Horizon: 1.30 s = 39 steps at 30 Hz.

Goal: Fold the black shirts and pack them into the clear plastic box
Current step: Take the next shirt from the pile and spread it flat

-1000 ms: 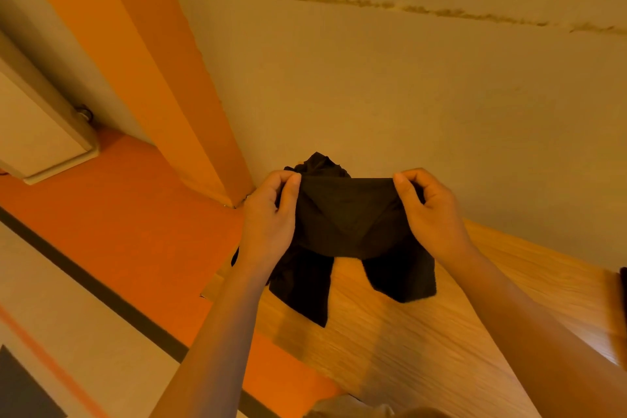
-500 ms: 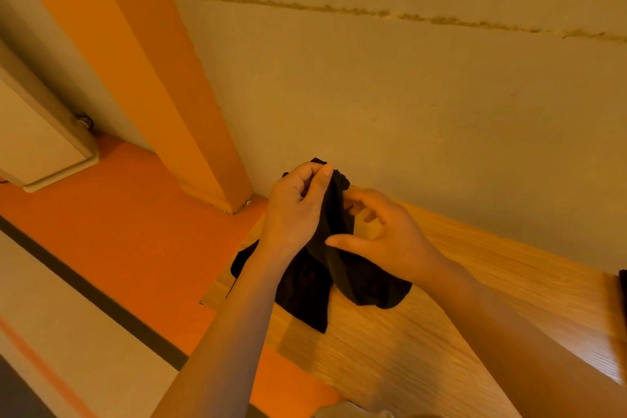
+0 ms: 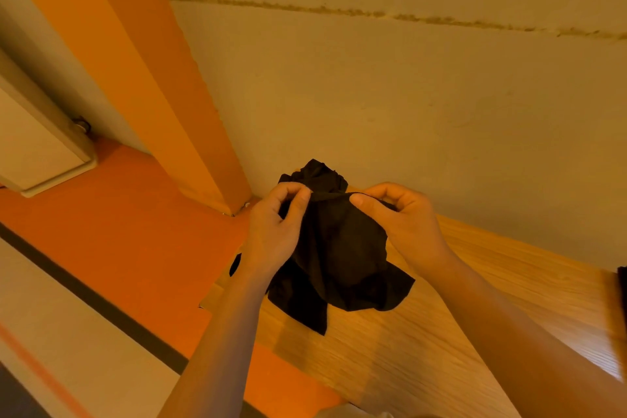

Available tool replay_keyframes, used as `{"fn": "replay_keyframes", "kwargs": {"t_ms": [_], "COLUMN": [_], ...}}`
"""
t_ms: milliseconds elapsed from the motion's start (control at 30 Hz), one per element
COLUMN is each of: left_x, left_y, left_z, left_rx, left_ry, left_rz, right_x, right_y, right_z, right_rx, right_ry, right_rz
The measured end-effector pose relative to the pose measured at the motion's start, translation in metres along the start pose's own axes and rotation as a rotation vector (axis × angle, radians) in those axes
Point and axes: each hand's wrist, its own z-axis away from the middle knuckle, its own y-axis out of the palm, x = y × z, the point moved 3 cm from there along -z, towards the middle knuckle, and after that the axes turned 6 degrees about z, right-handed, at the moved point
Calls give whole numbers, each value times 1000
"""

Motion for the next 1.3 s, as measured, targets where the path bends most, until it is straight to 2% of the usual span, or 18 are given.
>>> {"fn": "replay_keyframes", "kwargs": {"t_ms": [133, 200, 267, 367, 433, 500, 667, 733, 833, 933, 1033, 1100, 1300], "left_x": [-9, -10, -9, -4, -4, -7, -11, -11, -10, -7, -6, -6, -6], "left_y": [12, 19, 22, 24, 23, 22, 20, 17, 12, 7, 3, -1, -18], "left_z": [8, 10, 10, 9, 9, 10, 13, 14, 15, 15, 14, 11, 6], "left_rx": [288, 353, 298, 180, 125, 123, 178, 204, 182, 115, 60, 23, -55], "left_ry": [100, 118, 74, 6, 3, 18, 19, 38, 40, 43, 56, 113, 322], "left_rz": [-2, 17, 56, 171, 220, 237, 225, 155, 124, 103, 74, 11, -233], "right_x": [-2, -7, -12, -22, -29, -36, -38, -36, -36, -38, -52, -65, -100], "right_y": [4, 7, 6, 5, 7, 11, 12, 10, 8, 7, 8, 6, -16], "right_z": [1, -1, -2, -2, 3, 8, 10, 9, 8, 8, 7, 5, 9], "right_rx": [72, 129, 148, 218, 290, 295, 142, 132, 148, 222, 335, 364, 423], "right_ry": [45, 60, 91, 216, 231, 191, -6, -100, -123, -52, 52, 81, 243], "right_rz": [-66, -40, -50, -214, -151, 22, 96, 208, 200, 165, 303, 432, 589]}}
